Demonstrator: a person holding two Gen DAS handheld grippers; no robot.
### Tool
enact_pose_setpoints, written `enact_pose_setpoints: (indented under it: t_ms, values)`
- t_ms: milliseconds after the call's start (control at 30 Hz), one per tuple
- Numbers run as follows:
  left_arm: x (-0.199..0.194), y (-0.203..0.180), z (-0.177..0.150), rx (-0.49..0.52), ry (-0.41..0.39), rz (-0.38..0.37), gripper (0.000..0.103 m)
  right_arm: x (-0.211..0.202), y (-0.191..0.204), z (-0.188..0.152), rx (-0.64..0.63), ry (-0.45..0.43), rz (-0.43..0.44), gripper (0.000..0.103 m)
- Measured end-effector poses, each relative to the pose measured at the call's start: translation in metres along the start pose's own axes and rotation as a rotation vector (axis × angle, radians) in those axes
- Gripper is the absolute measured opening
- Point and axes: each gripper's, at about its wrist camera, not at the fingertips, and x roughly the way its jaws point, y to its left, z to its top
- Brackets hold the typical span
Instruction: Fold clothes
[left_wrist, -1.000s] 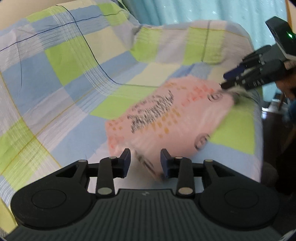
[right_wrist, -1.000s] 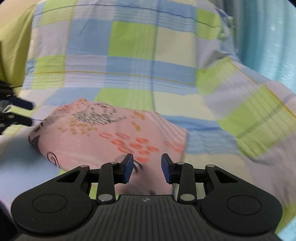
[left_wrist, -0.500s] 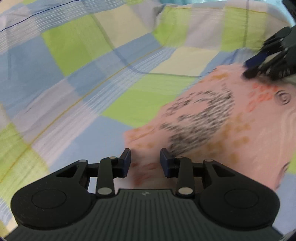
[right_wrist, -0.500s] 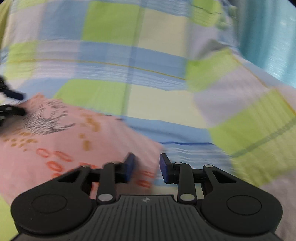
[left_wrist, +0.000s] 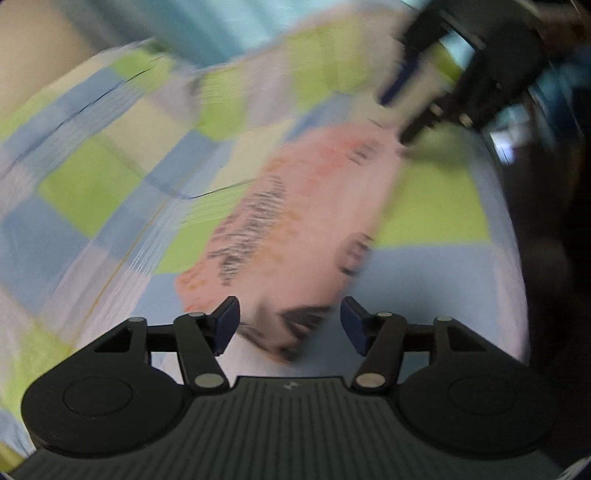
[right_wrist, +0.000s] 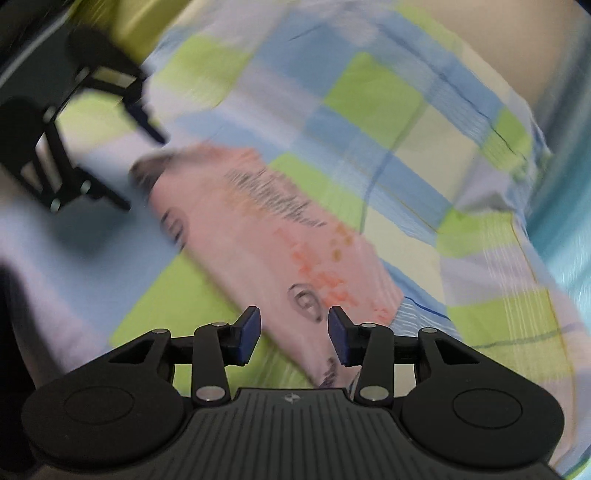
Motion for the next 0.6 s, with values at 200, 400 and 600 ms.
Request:
enact_pose_setpoints:
  t_ms: [200,400,600]
  values:
    - [0.021,-0.012,0.017,0.047,-0.024,0.015,0.058,0.011,0.035,0.005,-0.134,0.011,0.060,0.042]
    - [0.036,-0.009,0.025,0.048,-0.063,0.002,0.061,0.023,0.043,0.008,-0.241,-0.007,0.041,0.043]
    - [0.032,0.009,-0.002,0.078,-0.011,0.092,0.061,0.025,0.018,-0.010,-0.237,0.056,-0.067,0.043]
